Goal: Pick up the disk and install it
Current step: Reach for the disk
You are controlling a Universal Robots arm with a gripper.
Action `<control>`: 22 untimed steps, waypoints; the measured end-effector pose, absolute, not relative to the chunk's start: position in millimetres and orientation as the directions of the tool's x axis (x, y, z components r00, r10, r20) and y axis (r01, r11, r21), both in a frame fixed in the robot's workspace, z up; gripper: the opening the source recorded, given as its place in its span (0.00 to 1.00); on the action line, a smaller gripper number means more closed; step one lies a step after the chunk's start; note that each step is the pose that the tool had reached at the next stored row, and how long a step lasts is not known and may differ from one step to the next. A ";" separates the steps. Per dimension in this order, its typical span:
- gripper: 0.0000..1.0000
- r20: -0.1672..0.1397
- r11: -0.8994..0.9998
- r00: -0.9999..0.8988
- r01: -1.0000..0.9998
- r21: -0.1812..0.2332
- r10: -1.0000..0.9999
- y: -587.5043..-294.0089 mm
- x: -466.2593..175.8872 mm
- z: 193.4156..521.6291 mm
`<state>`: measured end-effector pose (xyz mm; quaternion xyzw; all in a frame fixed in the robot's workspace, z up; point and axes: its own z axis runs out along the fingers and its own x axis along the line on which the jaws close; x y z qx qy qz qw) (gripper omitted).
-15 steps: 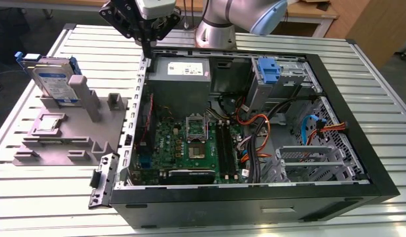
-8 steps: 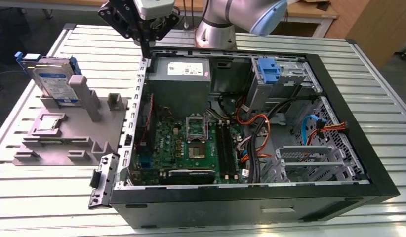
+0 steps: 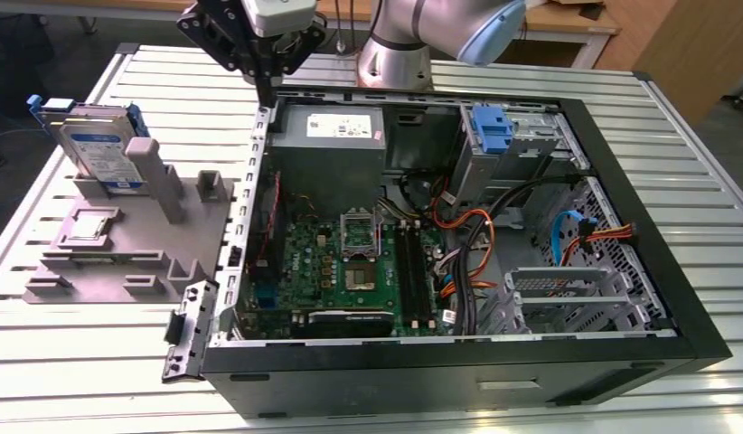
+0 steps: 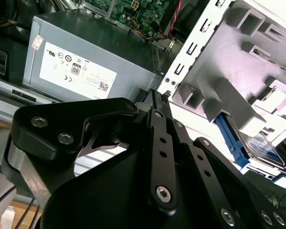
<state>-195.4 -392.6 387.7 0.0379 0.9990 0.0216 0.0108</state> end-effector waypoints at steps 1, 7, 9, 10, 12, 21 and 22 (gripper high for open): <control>0.10 -0.020 0.996 -0.997 0.075 0.044 0.076 -392.6 -195.6 387.7; 0.10 -0.020 0.996 -0.997 0.075 0.044 0.076 -392.6 -196.7 387.5; 0.10 -0.020 0.996 -0.997 0.075 0.044 0.076 -392.6 -197.6 387.3; 0.10 -0.020 0.996 -0.997 0.075 0.044 0.076 -392.6 -198.2 387.2; 0.10 -0.020 0.996 -0.997 0.075 0.044 0.076 -392.6 -198.5 387.1; 0.10 -0.020 0.996 -0.997 0.075 0.044 0.076 -392.6 -203.3 385.7; 0.10 -0.020 0.996 -0.997 0.075 0.044 0.076 -392.6 -203.5 385.6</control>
